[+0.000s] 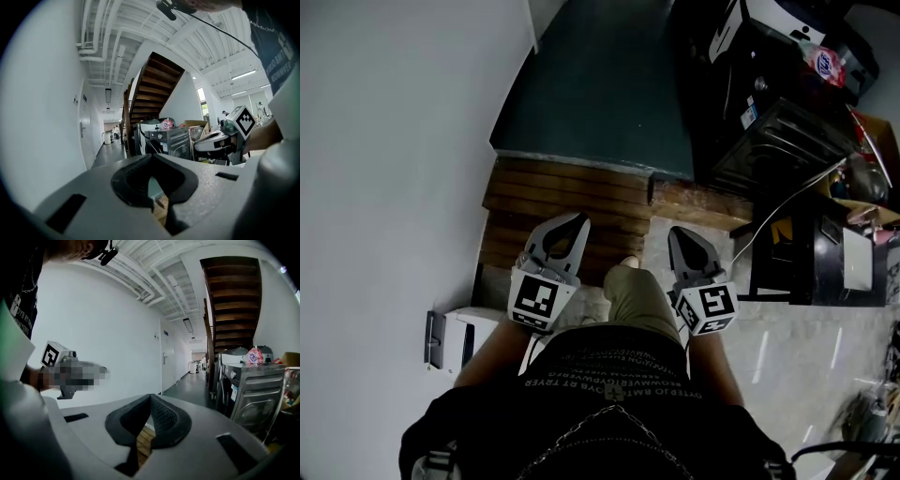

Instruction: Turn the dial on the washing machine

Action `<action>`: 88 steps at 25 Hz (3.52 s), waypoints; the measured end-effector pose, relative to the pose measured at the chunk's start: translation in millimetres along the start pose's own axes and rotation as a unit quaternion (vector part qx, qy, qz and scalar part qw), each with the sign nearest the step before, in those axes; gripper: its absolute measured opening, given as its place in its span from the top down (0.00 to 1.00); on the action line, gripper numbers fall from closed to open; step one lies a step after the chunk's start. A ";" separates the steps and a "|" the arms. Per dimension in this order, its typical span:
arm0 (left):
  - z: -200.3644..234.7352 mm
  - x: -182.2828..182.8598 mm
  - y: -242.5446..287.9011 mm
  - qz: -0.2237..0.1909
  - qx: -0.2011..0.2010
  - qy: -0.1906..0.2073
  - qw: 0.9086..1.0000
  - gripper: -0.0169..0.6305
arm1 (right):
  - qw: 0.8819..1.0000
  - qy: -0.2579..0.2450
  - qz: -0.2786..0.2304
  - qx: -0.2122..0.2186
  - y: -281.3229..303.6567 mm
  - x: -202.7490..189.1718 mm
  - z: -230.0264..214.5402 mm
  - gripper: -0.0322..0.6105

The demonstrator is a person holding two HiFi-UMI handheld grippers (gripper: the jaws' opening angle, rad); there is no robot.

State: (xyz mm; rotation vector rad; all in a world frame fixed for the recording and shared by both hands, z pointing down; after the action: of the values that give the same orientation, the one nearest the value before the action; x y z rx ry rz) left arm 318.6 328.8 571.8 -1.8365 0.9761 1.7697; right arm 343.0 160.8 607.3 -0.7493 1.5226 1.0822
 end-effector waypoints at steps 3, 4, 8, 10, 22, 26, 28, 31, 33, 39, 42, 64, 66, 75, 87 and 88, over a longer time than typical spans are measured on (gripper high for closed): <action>17.9 0.4 33.4 0.005 0.002 -0.002 1.000 0.95 | 1.000 0.007 0.006 -0.001 24.6 -2.2 -21.8 0.95; 21.9 2.6 45.7 0.005 0.001 -0.003 1.000 0.95 | 1.000 0.009 0.009 -0.001 31.9 -2.7 -30.0 0.95; 33.4 18.9 99.6 -0.002 -0.010 0.005 1.000 0.95 | 1.000 0.012 0.011 -0.002 62.1 8.1 -71.2 0.95; 39.4 26.0 126.4 0.001 -0.014 0.006 1.000 0.95 | 1.000 0.010 0.003 -0.007 76.3 20.1 -96.0 0.95; 88.3 134.8 278.8 -0.019 -0.013 0.023 0.999 0.95 | 1.000 0.009 0.002 -0.008 156.1 113.7 -232.5 0.95; 105.8 155.5 286.2 -0.016 0.007 0.024 1.000 0.95 | 1.000 0.002 0.002 0.016 176.5 139.7 -239.5 0.95; 113.2 156.9 284.7 -0.006 0.018 0.010 1.000 0.95 | 0.999 -0.005 0.002 0.032 182.8 149.7 -234.4 0.95; 120.9 157.4 281.3 0.001 0.028 -0.002 1.000 0.95 | 0.999 -0.004 -0.001 0.041 191.4 158.3 -232.7 0.95; 125.3 160.0 280.0 0.001 0.032 0.000 0.999 0.95 | 0.999 -0.005 -0.004 0.044 195.8 161.5 -233.1 0.95; 146.3 159.5 294.8 0.005 0.028 0.002 1.000 0.95 | 0.999 0.008 0.011 0.034 214.8 155.2 -242.5 0.95; 163.6 156.4 311.8 0.007 0.022 -0.008 1.000 0.95 | 0.999 0.014 0.017 0.029 232.0 155.5 -245.7 0.95; 334.9 168.8 471.3 0.002 -0.034 -0.005 0.999 0.95 | 0.999 0.024 0.045 -0.007 436.6 219.0 -296.3 0.95; 357.9 176.4 481.3 0.003 -0.046 0.001 0.999 0.95 | 0.999 0.020 0.046 -0.006 465.2 241.2 -292.5 0.95; 447.2 225.6 512.3 -0.014 -0.097 0.024 0.995 0.95 | 0.999 0.035 0.025 -0.011 551.8 336.1 -270.3 0.95; 410.1 258.8 565.0 -0.020 -0.195 0.019 0.980 0.95 | 0.988 0.076 0.008 -0.133 500.2 352.5 -338.0 0.95; 402.3 260.7 571.2 -0.020 -0.206 0.023 0.978 0.95 | 0.986 0.079 0.006 -0.144 495.0 350.1 -345.4 0.95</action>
State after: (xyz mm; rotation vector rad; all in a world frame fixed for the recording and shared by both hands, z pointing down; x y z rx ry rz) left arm -384.1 179.0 372.1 -2.1306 0.6113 2.0275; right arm -314.6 66.1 393.9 -1.0465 1.5195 1.2951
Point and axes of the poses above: the fingertips, and each gripper's own axes: y forward along the fingers, z to its left, x out of its top, the point moved 1 cm from there along -y, backward along the fingers, and after that the axes turned 1 degree about z, right-handed, at the moved point
